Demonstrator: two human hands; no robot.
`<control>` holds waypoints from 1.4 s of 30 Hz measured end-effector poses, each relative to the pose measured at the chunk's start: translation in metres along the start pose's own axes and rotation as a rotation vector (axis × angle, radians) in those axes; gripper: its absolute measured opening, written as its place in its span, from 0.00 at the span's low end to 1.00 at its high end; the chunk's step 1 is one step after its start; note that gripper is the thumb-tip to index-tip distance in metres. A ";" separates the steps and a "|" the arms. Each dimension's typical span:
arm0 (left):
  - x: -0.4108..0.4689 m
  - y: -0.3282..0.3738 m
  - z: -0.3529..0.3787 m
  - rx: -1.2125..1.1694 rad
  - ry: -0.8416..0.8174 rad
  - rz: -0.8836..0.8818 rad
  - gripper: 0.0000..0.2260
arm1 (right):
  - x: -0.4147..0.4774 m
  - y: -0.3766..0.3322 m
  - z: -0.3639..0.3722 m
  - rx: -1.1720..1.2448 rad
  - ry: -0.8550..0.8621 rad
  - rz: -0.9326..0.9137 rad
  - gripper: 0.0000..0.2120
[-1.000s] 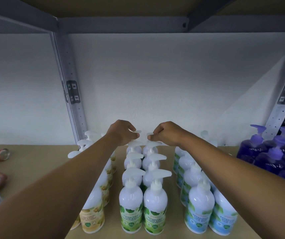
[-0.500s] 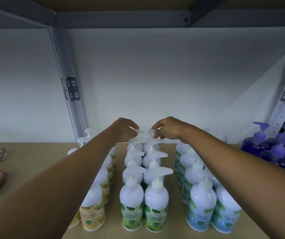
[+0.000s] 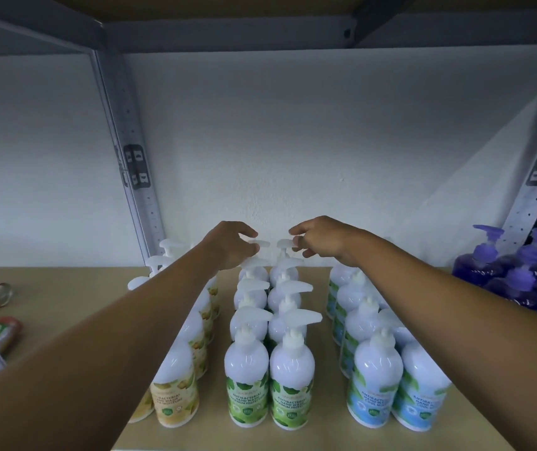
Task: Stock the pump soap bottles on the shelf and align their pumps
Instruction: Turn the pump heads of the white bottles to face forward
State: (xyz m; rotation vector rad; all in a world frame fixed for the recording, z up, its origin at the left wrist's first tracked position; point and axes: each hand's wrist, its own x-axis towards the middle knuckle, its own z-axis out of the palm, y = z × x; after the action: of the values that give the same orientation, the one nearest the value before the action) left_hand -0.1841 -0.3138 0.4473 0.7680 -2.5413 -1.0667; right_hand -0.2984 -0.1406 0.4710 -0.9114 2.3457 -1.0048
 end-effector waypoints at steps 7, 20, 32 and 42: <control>-0.057 0.029 -0.027 -0.147 0.104 -0.007 0.07 | -0.074 0.007 -0.046 0.207 0.123 -0.043 0.10; -0.204 0.121 0.033 -0.219 -0.038 0.231 0.09 | -0.224 0.073 -0.080 0.175 0.351 -0.077 0.06; -0.182 0.108 0.112 -0.105 -0.103 0.120 0.24 | -0.226 0.119 -0.055 0.300 0.161 0.030 0.15; -0.172 0.106 0.122 -0.182 -0.127 0.120 0.03 | -0.210 0.133 -0.061 0.415 0.086 0.044 0.12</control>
State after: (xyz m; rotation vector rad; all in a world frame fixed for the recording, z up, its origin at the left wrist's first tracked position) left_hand -0.1357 -0.0836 0.4314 0.5085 -2.5105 -1.3216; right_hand -0.2423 0.1069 0.4366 -0.6622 2.0931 -1.4640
